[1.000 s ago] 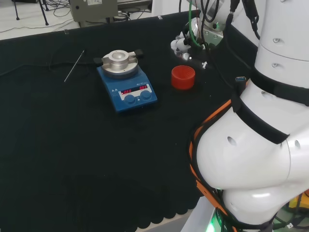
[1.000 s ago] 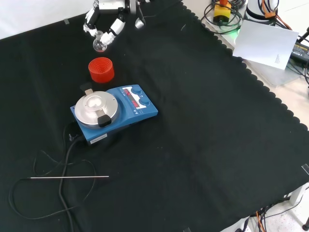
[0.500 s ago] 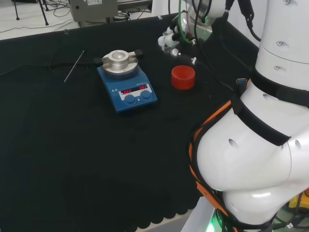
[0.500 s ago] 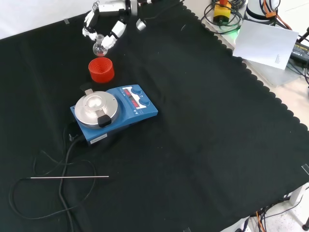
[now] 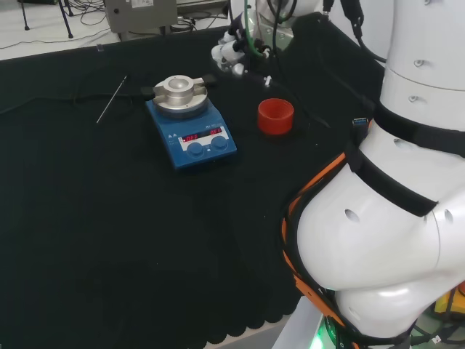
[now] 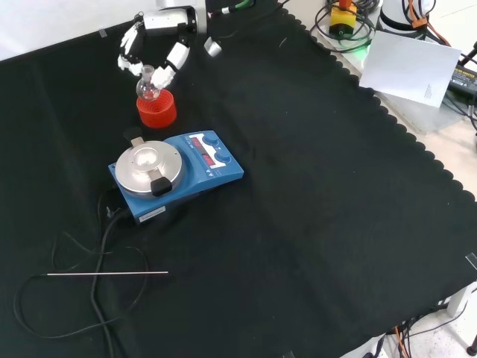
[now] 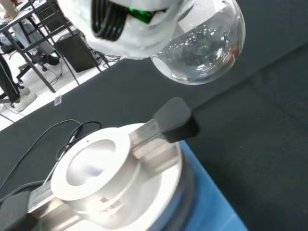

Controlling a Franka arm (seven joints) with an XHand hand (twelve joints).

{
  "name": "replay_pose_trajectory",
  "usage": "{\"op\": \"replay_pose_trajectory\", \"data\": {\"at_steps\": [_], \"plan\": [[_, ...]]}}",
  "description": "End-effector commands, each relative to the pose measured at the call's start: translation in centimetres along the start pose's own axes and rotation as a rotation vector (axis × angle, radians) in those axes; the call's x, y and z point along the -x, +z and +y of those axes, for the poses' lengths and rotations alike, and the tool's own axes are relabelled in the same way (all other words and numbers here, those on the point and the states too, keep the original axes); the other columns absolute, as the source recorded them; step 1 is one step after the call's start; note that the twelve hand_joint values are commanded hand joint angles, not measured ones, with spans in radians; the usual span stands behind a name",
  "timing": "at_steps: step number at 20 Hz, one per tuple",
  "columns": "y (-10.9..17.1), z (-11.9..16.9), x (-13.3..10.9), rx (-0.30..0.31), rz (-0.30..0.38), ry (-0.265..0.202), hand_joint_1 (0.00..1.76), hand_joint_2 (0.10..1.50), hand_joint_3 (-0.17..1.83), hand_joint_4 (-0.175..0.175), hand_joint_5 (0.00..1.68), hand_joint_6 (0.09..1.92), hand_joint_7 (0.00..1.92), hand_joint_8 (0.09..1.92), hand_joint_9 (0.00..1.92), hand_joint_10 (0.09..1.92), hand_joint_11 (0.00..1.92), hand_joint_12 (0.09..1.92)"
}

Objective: Place the round-bottom flask on the heater.

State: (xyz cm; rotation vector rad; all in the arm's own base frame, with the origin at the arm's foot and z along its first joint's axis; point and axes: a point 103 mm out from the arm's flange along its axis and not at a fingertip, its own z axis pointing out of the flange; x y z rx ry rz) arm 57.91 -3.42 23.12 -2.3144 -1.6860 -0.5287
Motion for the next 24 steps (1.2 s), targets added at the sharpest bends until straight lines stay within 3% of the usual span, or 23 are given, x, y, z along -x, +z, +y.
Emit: {"op": "replay_pose_trajectory", "data": {"at_steps": [1,12,24], "plan": [[2.6,1.2,-4.4,-0.055,-0.001,-0.049,1.09,0.75,0.6,0.175,1.13,0.9,0.74,0.57,0.94,0.41,0.61,1.16],[5.5,3.1,-8.1,-0.12,-0.016,-0.102,1.09,0.75,0.6,0.175,1.13,0.9,0.74,0.57,0.94,0.41,0.61,1.16],[7.8,2.9,-8.2,-0.16,-0.039,-0.099,1.09,0.75,0.6,0.175,1.13,0.9,0.74,0.57,0.94,0.41,0.61,1.16]]}}
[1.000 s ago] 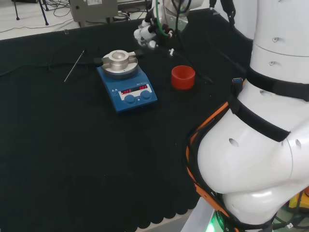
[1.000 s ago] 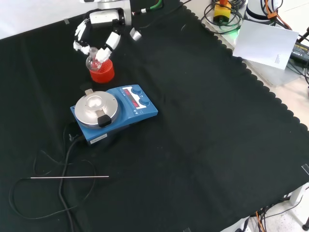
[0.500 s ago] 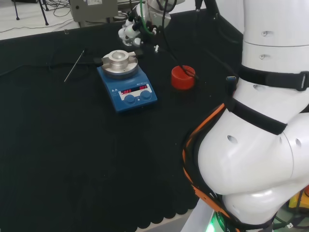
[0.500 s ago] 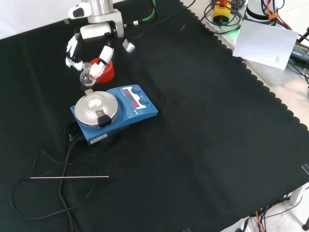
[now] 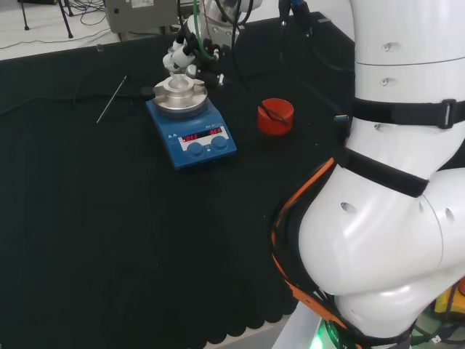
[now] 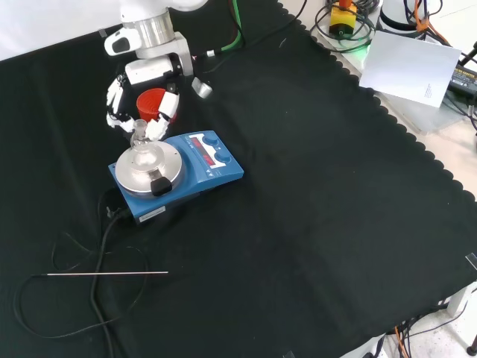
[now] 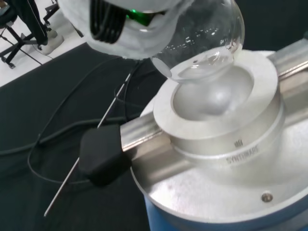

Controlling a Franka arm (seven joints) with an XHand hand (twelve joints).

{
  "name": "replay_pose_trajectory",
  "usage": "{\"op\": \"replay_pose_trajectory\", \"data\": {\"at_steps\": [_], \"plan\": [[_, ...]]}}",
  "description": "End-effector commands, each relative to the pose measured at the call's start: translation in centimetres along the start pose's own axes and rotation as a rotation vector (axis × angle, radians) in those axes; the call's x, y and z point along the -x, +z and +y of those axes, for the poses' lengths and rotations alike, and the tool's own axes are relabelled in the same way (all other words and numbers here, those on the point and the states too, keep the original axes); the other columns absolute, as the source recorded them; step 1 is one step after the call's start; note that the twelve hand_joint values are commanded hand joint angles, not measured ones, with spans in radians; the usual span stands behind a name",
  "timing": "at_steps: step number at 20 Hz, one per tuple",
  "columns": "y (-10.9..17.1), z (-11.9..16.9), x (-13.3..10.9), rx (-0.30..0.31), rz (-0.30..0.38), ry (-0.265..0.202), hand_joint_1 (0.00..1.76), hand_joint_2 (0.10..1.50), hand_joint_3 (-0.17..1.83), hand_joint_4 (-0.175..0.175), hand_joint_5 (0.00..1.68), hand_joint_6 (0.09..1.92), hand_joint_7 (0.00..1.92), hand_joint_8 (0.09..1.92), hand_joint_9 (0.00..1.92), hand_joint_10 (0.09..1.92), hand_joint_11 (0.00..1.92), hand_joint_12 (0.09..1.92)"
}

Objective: Place the round-bottom flask on the heater.

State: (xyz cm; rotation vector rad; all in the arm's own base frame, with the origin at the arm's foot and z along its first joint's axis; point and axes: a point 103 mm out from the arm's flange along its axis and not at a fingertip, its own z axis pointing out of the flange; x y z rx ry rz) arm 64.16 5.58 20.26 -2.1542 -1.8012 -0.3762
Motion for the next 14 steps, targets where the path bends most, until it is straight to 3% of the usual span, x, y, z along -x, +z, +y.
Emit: {"op": "replay_pose_trajectory", "data": {"at_steps": [1,14], "plan": [[0.9,0.0,0.3,-0.017,-0.007,0.006,1.09,0.75,0.6,0.175,1.13,0.9,0.74,0.57,0.94,0.41,0.61,1.16],[1.7,0.5,1.4,-0.033,0.003,0.03,1.09,0.75,0.61,0.175,1.13,0.89,0.74,0.57,0.94,0.41,0.61,1.17]]}}
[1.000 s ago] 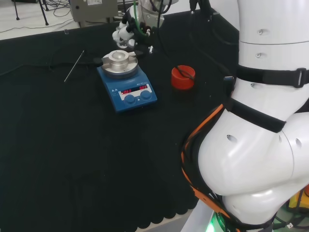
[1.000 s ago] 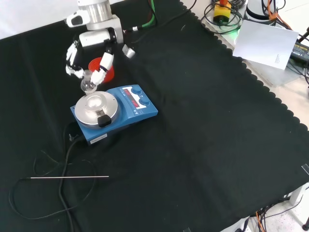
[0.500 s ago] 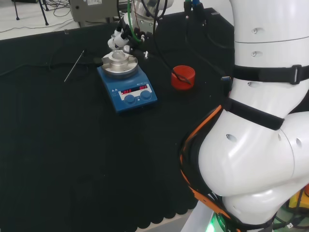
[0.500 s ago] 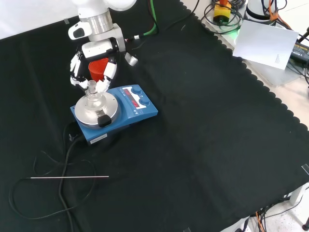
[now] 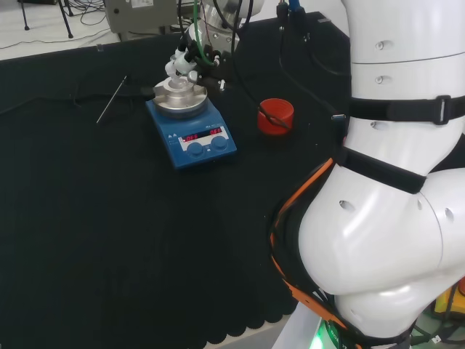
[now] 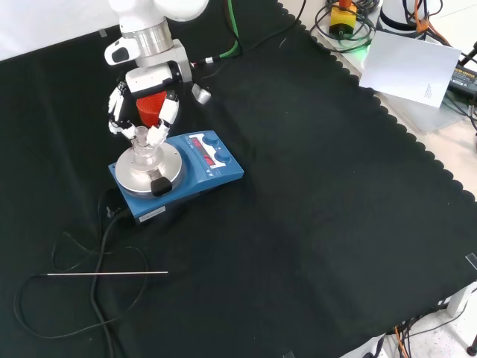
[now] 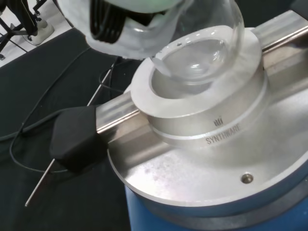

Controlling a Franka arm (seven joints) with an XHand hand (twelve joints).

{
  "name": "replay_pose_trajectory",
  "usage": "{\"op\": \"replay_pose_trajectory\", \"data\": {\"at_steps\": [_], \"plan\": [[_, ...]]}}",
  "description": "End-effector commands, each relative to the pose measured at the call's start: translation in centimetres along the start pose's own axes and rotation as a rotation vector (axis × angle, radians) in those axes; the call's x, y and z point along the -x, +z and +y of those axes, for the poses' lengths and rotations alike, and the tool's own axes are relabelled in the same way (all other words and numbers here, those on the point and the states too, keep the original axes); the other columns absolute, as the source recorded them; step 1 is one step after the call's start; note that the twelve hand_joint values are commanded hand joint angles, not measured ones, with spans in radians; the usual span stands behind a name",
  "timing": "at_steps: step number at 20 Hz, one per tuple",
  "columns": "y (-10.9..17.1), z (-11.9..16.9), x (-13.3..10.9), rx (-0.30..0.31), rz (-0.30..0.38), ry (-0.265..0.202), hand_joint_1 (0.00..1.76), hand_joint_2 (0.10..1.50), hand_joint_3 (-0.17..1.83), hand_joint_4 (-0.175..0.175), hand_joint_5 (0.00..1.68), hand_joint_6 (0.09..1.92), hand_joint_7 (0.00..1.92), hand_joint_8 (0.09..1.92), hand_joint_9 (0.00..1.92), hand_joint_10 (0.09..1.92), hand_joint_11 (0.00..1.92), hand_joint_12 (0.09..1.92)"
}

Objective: Place the round-bottom flask on the heater.

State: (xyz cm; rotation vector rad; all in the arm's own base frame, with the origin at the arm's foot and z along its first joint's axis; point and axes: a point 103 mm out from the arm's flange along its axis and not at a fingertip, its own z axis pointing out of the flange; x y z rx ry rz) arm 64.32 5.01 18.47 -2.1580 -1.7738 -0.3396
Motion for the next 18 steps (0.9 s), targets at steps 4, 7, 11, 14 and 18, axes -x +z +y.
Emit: {"op": "replay_pose_trajectory", "data": {"at_steps": [4,7,11,14,18], "plan": [[0.61,0.28,0.14,-0.012,0.008,0.007,1.09,0.75,0.61,0.175,1.13,0.89,0.74,0.57,0.94,0.41,0.61,1.17],[0.77,0.32,0.12,-0.014,0.005,0.008,1.09,0.74,0.61,0.175,1.13,0.89,0.74,0.57,0.94,0.41,0.61,1.17],[0.86,0.56,-0.07,-0.012,0.005,0.005,1.09,0.74,0.61,0.175,1.13,0.89,0.74,0.57,0.94,0.41,0.61,1.17],[0.82,0.7,-0.2,-0.01,0.006,0.004,1.09,0.74,0.61,0.175,1.13,0.89,0.74,0.57,0.94,0.41,0.61,1.17],[0.82,0.55,-0.17,-0.013,0.01,0.001,1.09,0.75,0.6,0.175,1.13,0.89,0.74,0.57,0.94,0.41,0.61,1.17]]}}
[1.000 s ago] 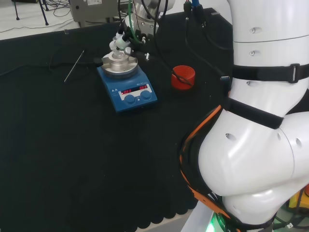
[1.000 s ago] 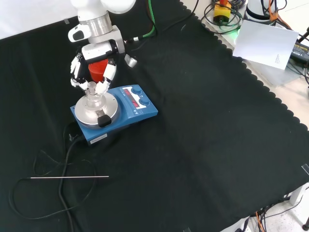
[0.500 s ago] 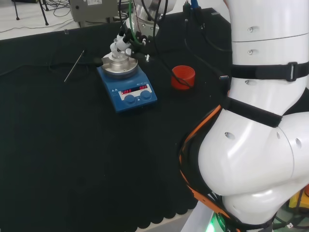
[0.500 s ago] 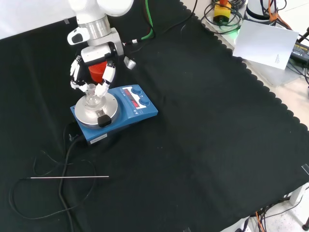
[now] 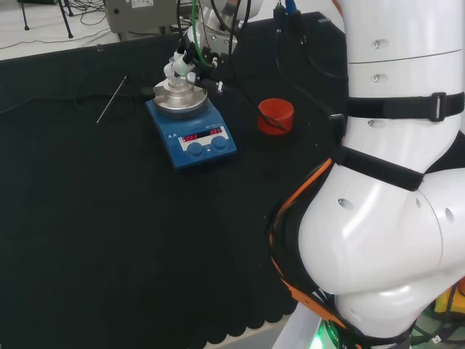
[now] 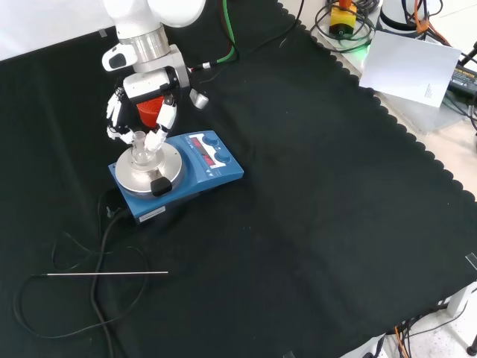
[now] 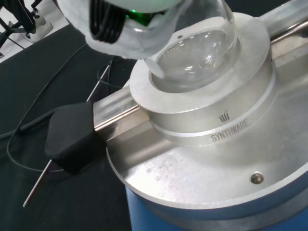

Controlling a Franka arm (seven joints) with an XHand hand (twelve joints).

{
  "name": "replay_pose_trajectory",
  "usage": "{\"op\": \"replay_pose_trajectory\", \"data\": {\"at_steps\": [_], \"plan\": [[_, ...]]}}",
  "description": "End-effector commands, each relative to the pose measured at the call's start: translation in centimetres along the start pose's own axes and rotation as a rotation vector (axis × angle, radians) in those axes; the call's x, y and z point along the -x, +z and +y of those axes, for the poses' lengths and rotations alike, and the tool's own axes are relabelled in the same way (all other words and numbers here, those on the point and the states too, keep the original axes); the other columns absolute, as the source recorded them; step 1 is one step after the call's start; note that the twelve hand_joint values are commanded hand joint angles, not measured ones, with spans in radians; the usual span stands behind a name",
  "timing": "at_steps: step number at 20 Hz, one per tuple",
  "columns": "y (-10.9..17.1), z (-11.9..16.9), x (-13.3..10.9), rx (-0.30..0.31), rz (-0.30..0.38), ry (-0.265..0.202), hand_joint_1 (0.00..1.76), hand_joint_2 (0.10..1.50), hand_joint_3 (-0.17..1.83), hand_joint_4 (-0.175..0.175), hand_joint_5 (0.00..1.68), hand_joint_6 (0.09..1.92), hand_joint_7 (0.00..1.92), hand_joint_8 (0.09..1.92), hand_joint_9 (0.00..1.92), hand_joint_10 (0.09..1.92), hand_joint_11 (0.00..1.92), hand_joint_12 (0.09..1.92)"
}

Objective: Place the round-bottom flask on the heater.

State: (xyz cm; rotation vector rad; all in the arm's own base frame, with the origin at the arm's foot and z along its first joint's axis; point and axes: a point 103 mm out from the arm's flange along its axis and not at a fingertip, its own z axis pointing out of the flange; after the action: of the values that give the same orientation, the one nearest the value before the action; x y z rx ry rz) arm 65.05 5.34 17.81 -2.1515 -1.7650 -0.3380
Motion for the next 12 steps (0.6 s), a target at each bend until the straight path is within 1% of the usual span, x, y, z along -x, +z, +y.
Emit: {"op": "replay_pose_trajectory", "data": {"at_steps": [1,5,9,10,11,12], "plan": [[0.12,-0.23,0.05,-0.009,0.008,-0.005,1.09,0.76,0.58,0.175,1.13,0.89,0.74,0.57,0.94,0.41,0.61,1.17],[0.01,-0.39,0.18,-0.016,0.02,-0.01,1.08,0.85,0.39,0.175,1.12,0.84,0.7,0.58,0.9,0.42,0.57,1.2],[-0.22,-0.5,0.23,-0.014,0.022,-0.01,1.06,0.94,0.24,0.175,1.07,0.87,0.67,0.6,0.86,0.46,0.54,1.21],[-0.27,-0.52,0.25,-0.017,0.021,-0.01,1.05,0.89,0.28,0.122,1.01,0.85,0.67,0.59,0.86,0.47,0.54,1.21],[-0.32,-0.54,0.28,-0.019,0.022,-0.01,1.04,0.81,0.4,0.07,0.94,0.84,0.67,0.58,0.85,0.47,0.53,1.2],[-0.43,-0.58,0.36,-0.02,0.023,-0.012,1.04,0.73,0.52,0.036,0.88,0.84,0.66,0.58,0.84,0.48,0.52,1.21]]}}
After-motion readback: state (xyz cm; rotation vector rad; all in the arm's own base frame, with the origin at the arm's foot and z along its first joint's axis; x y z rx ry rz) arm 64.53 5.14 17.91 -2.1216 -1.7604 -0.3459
